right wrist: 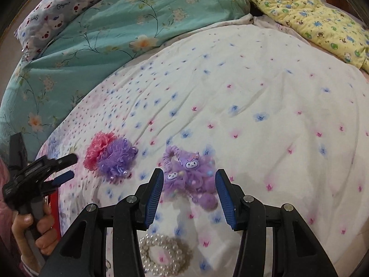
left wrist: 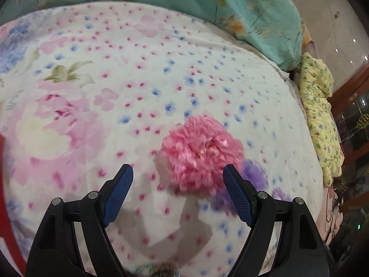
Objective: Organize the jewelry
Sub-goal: 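Grasp the pink flower scrunchie with the left tool while the right tool grasps the lavender scrunchie, then carry the pink scrunchie with the left tool while the right tool carries the lavender one to the tray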
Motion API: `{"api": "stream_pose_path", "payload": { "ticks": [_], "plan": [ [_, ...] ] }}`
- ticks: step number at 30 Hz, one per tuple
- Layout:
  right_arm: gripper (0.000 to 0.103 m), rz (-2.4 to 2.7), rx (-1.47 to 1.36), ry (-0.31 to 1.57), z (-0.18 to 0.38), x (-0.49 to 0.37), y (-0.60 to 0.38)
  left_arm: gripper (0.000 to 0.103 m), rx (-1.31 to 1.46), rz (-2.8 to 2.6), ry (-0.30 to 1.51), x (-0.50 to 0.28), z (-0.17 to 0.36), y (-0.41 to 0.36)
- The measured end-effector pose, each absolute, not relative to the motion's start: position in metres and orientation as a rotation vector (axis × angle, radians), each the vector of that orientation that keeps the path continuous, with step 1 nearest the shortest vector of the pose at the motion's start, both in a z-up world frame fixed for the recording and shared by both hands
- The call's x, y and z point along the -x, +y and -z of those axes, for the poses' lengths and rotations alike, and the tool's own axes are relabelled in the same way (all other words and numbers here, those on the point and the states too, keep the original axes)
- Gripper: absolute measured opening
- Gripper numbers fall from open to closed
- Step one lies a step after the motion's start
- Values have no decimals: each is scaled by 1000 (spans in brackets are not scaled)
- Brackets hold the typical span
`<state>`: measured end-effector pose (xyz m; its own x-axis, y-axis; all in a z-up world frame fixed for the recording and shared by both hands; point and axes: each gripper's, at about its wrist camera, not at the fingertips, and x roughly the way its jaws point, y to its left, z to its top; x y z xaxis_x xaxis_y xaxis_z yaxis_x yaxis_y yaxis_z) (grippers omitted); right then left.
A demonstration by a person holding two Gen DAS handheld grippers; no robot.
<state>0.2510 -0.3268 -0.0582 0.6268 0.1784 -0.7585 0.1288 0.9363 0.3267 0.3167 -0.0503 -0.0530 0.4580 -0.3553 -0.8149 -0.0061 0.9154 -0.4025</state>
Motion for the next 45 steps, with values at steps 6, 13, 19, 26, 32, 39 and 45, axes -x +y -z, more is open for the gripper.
{"api": "stream_pose_path", "payload": {
  "ticks": [6, 13, 19, 26, 32, 39, 45],
  "plan": [
    [26, 8, -334, 897, 66, -254, -327, 30, 365, 265, 1151, -335, 77, -67],
    [0, -13, -341, 862, 57, -247, -330, 10, 325, 295, 1085, -307, 52, -64],
    [0, -89, -347, 812, 35, -236, -318, 10, 369, 279, 1008, -271, 23, -28],
    [0, -217, -401, 810, 24, -222, -301, 10, 409, 279, 936, -221, -4, 2],
    [0, -310, -397, 802, 9, -215, -270, 10, 427, 258, 913, -178, -10, 24],
    [0, -461, -365, 823, 3, -209, -206, 10, 461, 175, 885, -132, -8, 69],
    [0, -583, -334, 855, 3, -205, -146, 10, 524, 88, 859, -103, -1, 118]
  ]
}}
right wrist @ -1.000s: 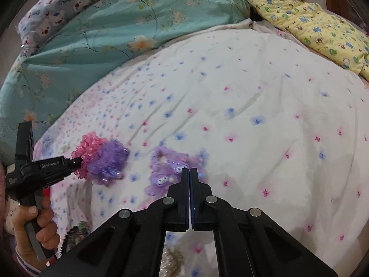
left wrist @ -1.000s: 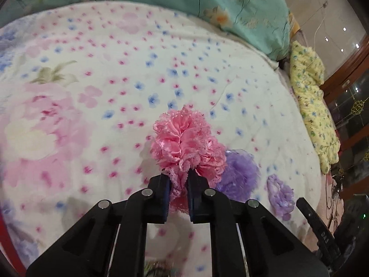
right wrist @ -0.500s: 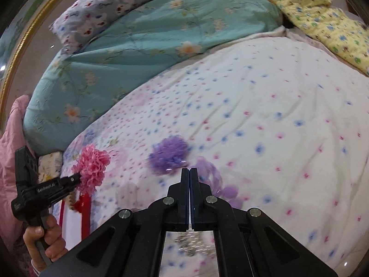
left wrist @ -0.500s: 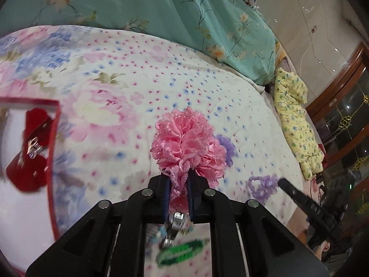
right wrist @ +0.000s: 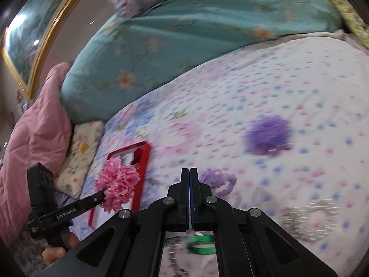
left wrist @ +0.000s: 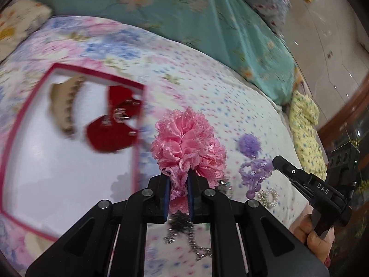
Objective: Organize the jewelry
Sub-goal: 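Carry the pink scrunchie with the left tool while the right tool carries the lavender one to the tray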
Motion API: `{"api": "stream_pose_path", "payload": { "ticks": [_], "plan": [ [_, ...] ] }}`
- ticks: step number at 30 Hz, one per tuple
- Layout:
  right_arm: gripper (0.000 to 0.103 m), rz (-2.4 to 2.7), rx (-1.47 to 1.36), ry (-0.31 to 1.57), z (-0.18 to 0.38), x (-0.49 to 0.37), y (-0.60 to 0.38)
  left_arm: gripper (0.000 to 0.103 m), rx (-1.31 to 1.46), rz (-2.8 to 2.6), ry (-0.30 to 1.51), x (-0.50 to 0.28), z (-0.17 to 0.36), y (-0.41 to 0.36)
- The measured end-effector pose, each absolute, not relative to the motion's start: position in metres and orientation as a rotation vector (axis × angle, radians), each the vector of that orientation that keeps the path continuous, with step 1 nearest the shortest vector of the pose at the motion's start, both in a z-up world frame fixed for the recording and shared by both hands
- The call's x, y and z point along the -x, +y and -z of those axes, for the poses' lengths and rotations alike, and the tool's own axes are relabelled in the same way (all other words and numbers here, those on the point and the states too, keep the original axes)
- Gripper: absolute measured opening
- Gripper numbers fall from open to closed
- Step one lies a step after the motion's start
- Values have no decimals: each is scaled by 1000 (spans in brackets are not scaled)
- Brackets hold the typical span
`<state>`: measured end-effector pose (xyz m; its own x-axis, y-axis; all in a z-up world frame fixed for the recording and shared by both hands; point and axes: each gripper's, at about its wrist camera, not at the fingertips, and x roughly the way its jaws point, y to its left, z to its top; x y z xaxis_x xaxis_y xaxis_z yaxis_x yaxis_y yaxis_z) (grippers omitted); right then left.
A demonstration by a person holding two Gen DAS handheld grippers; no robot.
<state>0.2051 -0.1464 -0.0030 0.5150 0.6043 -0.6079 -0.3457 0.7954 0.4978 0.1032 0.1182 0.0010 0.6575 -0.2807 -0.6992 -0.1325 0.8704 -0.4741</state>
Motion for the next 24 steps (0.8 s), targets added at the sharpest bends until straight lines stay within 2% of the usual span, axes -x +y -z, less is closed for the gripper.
{"api": "stream_pose_path", "payload": {
  "ticks": [17, 24],
  "plan": [
    [0, -918, -294, 924, 2, -204, 47, 10, 631, -155, 852, -62, 40, 238],
    [0, -888, -256, 1027, 50, -215, 78, 10, 665, -186, 885, -75, 68, 259]
  ]
}}
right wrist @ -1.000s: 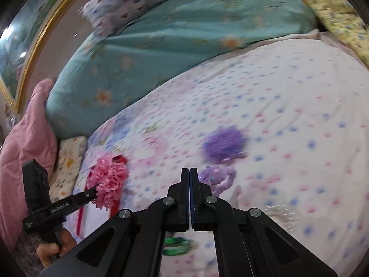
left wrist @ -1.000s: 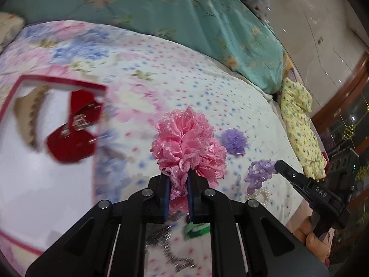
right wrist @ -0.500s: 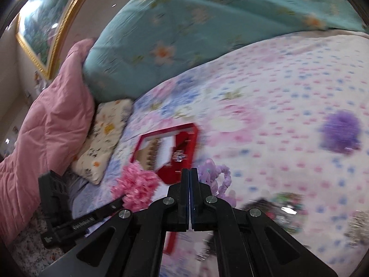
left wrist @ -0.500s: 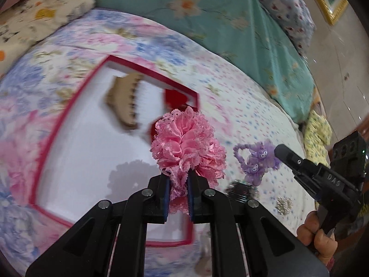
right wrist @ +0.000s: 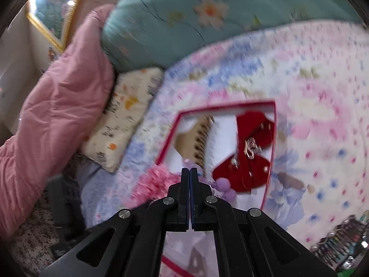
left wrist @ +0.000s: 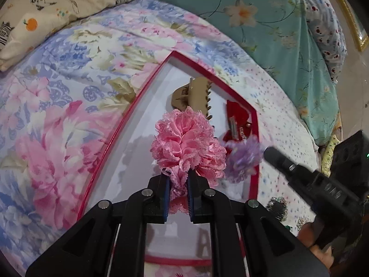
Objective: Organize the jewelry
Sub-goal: 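Carry the pink scrunchie with the left tool while the right tool carries the lavender one to the tray, then open both tools, dropping the two scrunchies into the tray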
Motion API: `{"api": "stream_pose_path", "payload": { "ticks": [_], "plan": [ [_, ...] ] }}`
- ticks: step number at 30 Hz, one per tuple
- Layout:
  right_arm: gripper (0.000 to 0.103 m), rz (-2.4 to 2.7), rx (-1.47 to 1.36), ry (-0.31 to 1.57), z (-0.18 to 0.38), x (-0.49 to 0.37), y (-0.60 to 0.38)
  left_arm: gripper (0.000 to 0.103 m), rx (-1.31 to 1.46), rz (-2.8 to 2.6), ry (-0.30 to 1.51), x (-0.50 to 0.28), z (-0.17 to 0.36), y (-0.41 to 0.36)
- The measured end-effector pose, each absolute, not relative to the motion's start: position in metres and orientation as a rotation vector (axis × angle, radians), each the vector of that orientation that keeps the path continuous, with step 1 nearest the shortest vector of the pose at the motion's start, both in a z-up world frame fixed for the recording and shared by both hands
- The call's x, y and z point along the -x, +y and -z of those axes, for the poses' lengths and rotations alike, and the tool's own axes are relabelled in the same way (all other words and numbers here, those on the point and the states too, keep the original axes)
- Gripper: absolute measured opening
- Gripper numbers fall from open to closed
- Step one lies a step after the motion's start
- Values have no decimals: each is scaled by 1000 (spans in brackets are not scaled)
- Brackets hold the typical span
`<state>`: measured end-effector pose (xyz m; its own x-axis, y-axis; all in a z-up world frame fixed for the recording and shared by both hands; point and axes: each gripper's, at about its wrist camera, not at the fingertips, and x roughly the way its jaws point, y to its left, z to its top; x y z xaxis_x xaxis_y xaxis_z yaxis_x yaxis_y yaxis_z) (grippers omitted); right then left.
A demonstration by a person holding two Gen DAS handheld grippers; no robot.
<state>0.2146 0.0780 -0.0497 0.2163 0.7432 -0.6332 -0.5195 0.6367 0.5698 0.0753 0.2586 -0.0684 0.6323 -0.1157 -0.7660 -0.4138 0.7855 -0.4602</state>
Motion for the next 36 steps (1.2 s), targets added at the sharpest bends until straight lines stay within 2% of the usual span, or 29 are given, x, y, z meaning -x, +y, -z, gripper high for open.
{"api": "stream_pose_path", "payload": {
  "ticks": [5, 22, 24, 27, 31, 34, 36],
  "plan": [
    [0, -838, -255, 1065, 73, -223, 69, 10, 656, -184, 902, -88, 78, 262],
    [0, -790, -147, 1051, 78, -235, 82, 12, 622, -204, 927, -108, 87, 266],
    [5, -772, -140, 1068, 83, -238, 82, 12, 618, -205, 933, -109, 87, 265],
    [1, -728, -105, 1085, 92, -241, 80, 12, 611, -205, 937, -110, 87, 263],
    [0, -713, -81, 1081, 95, -242, 77, 18, 599, -203, 949, -113, 87, 260],
    [0, -702, -58, 1075, 94, -242, 76, 30, 594, -206, 954, -114, 88, 260],
    [0, -690, -57, 1075, 94, -243, 73, 31, 591, -202, 956, -114, 88, 259]
  ]
}}
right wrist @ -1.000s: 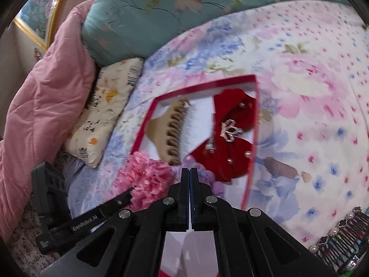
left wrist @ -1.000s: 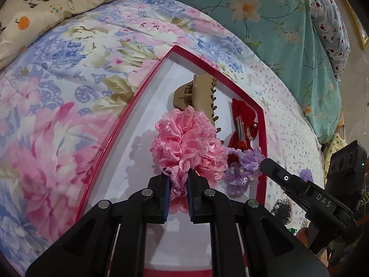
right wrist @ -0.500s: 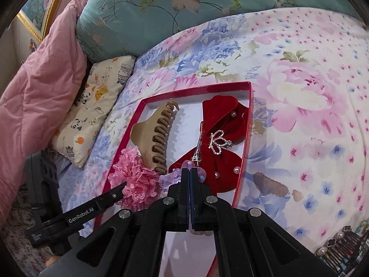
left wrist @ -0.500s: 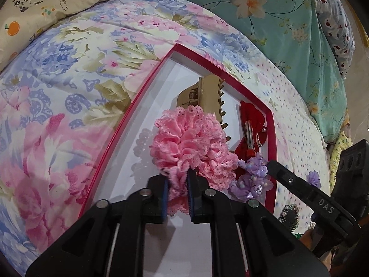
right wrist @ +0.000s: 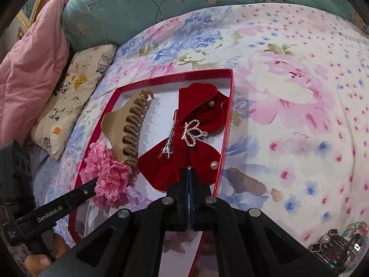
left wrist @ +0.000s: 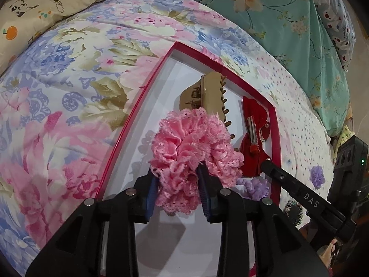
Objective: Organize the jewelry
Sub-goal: 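Open both tools, dropping the two scrunchies into the tray, then grasp the black hair comb with the left tool while the right tool grasps the pearl bracelet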
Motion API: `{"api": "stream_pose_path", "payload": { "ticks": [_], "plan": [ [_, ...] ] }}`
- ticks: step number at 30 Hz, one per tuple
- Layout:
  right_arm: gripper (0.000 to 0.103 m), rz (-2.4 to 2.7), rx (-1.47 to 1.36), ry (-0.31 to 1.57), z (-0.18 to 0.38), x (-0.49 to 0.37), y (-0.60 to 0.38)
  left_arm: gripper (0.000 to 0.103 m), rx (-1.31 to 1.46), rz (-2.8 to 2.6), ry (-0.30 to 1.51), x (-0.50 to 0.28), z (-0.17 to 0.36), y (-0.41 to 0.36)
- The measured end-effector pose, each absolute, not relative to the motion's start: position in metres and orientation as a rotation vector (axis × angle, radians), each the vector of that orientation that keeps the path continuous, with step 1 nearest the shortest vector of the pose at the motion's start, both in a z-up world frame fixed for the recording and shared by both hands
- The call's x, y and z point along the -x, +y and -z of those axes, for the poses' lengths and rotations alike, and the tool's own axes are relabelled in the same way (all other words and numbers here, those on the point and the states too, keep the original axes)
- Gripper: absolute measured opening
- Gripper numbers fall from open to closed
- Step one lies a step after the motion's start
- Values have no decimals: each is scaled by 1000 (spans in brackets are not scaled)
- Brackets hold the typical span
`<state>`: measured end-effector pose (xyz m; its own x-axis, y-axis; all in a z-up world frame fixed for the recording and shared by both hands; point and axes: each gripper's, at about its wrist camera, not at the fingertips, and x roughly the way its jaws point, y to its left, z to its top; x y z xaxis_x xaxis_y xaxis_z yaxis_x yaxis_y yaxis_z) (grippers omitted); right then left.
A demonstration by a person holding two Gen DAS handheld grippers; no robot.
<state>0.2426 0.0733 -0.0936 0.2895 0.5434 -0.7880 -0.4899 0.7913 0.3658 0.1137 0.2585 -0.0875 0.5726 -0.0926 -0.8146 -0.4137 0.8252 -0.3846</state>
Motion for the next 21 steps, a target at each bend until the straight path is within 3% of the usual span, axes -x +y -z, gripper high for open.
{"api": "stream_pose_path", "payload": {
  "ticks": [3, 5, 8, 11, 15, 18, 21],
  "plan": [
    [0, -699, -88, 1084, 92, -245, 68, 35, 580, -198, 964, -114, 88, 255],
    [2, -692, -97, 1079, 89, -245, 64, 48, 570, -200, 968, -112, 85, 252],
    [15, -737, -165, 1076, 80, -243, 56, 67, 547, -214, 953, -107, 78, 249],
    [35, -739, -180, 1054, 68, -234, 46, 69, 540, -217, 942, -99, 70, 247],
    [37, -740, -215, 1027, 51, -220, 23, 73, 507, -238, 937, -90, 59, 242],
    [48, -736, -242, 1011, 41, -211, 4, 77, 506, -243, 929, -83, 50, 238],
    [49, -710, -247, 990, 32, -200, -23, 81, 503, -223, 915, -76, 38, 228]
  ]
}}
